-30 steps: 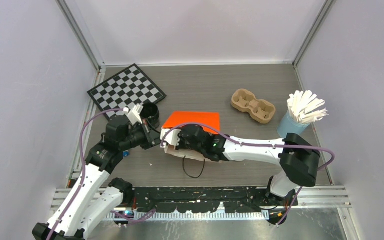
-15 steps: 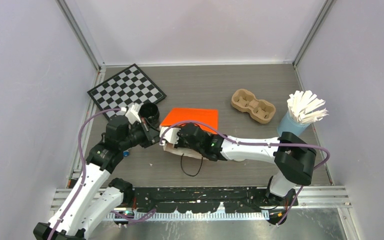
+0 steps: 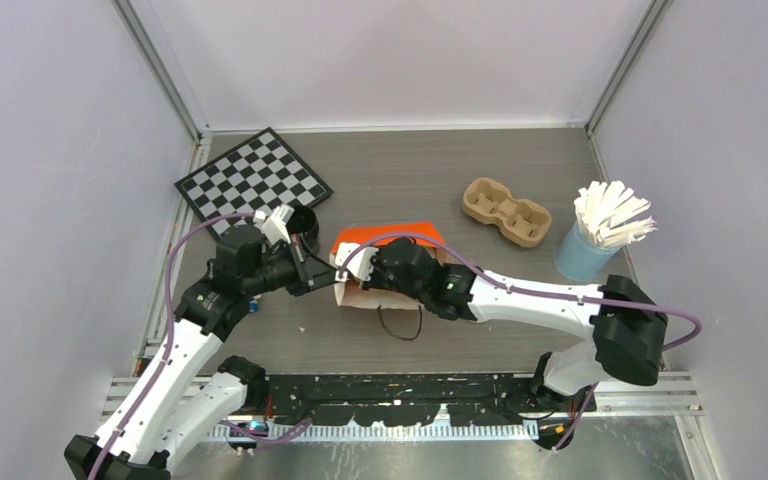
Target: Pack the takeout coffee
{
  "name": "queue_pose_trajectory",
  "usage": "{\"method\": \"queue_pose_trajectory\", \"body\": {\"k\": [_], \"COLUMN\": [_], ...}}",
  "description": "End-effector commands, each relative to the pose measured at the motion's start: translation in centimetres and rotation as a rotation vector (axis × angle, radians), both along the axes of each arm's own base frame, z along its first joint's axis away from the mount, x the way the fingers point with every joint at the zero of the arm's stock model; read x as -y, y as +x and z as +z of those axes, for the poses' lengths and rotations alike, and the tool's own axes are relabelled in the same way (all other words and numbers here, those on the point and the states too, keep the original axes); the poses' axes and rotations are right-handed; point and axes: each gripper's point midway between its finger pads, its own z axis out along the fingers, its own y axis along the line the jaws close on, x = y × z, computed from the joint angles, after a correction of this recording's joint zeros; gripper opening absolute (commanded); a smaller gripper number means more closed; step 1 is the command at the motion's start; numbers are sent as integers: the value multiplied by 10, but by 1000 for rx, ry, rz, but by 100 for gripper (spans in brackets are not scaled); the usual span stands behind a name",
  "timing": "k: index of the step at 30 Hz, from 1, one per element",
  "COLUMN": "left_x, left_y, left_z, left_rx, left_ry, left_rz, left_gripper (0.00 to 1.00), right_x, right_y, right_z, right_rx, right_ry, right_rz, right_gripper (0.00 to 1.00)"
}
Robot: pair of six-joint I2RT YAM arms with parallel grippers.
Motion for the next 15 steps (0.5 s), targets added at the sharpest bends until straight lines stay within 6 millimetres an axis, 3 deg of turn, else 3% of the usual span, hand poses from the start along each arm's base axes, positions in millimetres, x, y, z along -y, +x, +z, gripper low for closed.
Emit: {"method": "queue_pose_trajectory", "body": {"k": [1,9,15], "left_x": [6,6,6], "left_y": [-7,-8,-8], "left_z": [25,25,27], "left_rx": [23,18,16], "left_ry": [-46,-53,-59], "left_rz": [-51,-41,-38], "left_gripper": [0,0,0], "right_x": [4,3,-4], "right_y": [-8,-14,-8], "right_z": [18,11,6], "right_rx": [-28,-90,-73], "right_ry": [81,94,69], "right_rz": [22,99,117], "right_gripper": [10,9,6]}}
